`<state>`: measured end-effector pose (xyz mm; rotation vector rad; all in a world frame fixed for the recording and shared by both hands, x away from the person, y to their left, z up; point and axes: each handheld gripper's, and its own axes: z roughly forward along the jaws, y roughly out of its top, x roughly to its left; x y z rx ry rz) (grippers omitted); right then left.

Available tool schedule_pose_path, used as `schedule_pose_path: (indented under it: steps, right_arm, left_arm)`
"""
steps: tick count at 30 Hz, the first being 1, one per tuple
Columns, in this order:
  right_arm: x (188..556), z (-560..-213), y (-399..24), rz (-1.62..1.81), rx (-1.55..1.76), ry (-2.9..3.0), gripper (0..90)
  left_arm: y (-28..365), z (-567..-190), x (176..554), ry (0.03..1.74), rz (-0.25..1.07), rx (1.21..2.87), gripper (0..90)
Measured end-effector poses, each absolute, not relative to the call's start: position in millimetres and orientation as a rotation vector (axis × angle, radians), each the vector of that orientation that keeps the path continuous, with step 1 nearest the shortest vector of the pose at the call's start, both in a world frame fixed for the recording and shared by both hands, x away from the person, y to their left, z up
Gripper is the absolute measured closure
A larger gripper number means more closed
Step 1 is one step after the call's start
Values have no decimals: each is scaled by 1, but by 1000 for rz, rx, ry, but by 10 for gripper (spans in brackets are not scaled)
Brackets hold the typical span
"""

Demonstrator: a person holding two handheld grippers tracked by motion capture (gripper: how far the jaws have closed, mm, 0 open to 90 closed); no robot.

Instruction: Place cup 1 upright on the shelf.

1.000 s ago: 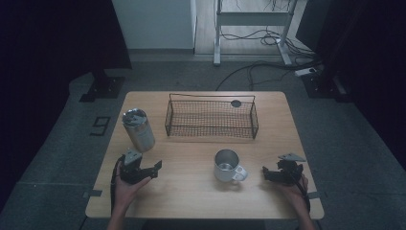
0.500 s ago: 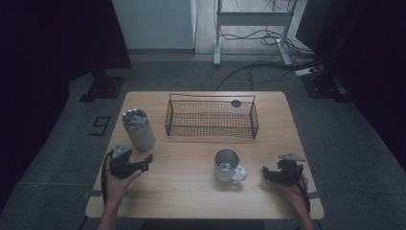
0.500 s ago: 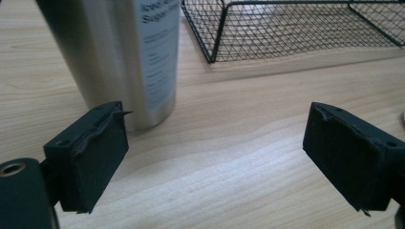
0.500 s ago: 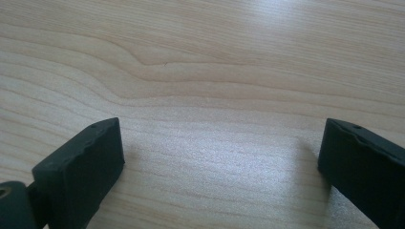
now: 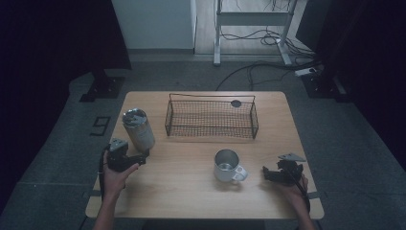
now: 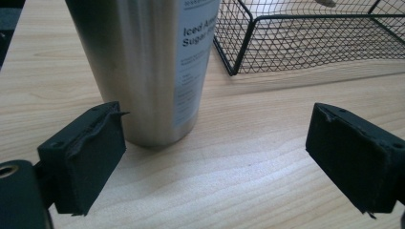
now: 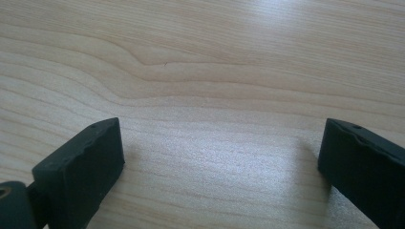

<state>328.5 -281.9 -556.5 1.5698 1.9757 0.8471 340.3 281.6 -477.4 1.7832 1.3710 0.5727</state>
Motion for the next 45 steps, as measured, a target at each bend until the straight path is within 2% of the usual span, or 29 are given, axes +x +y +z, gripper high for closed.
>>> schedule_pose_path:
  steps: [33, 45]
  right_arm:
    - [329, -556, -282, 847, 1571, 1976, 12]
    - [329, -557, -282, 847, 1571, 1976, 12]
  left_arm:
    - [293, -456, 371, 1363, 589, 1742, 55]
    - [294, -458, 388, 1402, 608, 1756, 62]
